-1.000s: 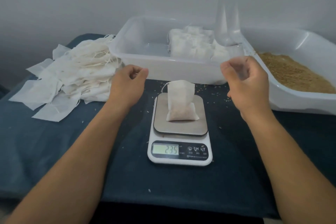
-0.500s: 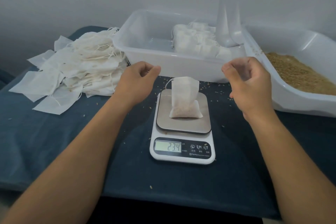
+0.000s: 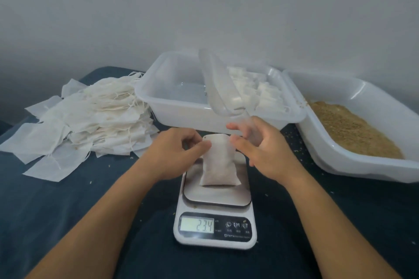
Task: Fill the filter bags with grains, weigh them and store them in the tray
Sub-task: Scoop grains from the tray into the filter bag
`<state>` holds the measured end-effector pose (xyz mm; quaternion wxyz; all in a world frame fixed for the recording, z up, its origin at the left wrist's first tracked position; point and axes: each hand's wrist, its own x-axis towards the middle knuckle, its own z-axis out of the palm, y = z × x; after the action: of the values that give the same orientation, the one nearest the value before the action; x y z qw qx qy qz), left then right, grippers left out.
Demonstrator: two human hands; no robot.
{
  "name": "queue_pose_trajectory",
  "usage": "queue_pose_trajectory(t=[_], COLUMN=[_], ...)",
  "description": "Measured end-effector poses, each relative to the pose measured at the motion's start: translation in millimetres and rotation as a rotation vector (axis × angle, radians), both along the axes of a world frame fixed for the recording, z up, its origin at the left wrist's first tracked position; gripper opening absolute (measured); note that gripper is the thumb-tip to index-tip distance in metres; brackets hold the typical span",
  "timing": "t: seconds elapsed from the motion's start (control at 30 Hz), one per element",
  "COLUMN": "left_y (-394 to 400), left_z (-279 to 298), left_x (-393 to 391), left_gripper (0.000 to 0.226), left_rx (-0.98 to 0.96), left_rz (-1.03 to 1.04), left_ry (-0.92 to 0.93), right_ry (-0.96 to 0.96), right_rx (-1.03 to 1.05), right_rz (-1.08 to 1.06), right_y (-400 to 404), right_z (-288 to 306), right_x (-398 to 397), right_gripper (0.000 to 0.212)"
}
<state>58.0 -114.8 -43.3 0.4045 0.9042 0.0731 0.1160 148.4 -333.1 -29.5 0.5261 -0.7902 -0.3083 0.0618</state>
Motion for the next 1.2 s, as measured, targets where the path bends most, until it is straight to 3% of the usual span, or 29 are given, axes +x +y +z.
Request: queue_pose_trajectory(t=[0.2, 0.27, 0.4, 0.57, 0.73, 0.87, 0.97, 1.07, 1.13, 1.2], left_y=[-3, -4, -9, -21, -33, -33, -30, -29, -30, -32], left_z=[2, 4, 8, 11, 13, 10, 6, 2, 2, 2], left_x=[-3, -4, -10, -11, -10, -9, -9, -7, -6, -5], left_gripper=[0.021, 0.019, 0.038, 0.050, 0.022, 0.021, 0.024, 0.034, 0.035, 0.036], left_rx=[0.000, -0.034, -0.323, -0.326, -0.313, -0.310, -0.206, -0.100, -0.042, -0.015], left_rz=[-0.018, -0.047, -0.253, -0.373, -0.370, -0.256, -0.101, -0.017, -0.015, -0.018], left_ry=[-0.082, -0.115, -0.089, -0.055, -0.137, -0.192, -0.181, -0.217, -0.232, -0.253], right_ry=[-0.062, -0.068, -0.082, -0.158, -0.165, -0.131, -0.123, -0.142, -0.186, -0.205], right_rx=[-0.107, -0.097, -0.023, 0.004, -0.060, -0.102, -0.109, -0.108, -0.235, -0.501], right_rz=[0.051, 0.070, 0.137, 0.172, 0.178, 0.172, 0.025, -0.245, -0.441, -0.584], right_y=[10, 10, 3, -1, -1, -6, -29, -70, -105, -142], right_z=[12, 18, 38, 72, 91, 97, 105, 119, 127, 131], right_x=[-3, -5, -14, -24, -31, -37, -27, -4, 19, 43], right_gripper=[0.020, 0.026, 0.037, 0.026, 0.020, 0.017, 0.031, 0.020, 0.018, 0.028])
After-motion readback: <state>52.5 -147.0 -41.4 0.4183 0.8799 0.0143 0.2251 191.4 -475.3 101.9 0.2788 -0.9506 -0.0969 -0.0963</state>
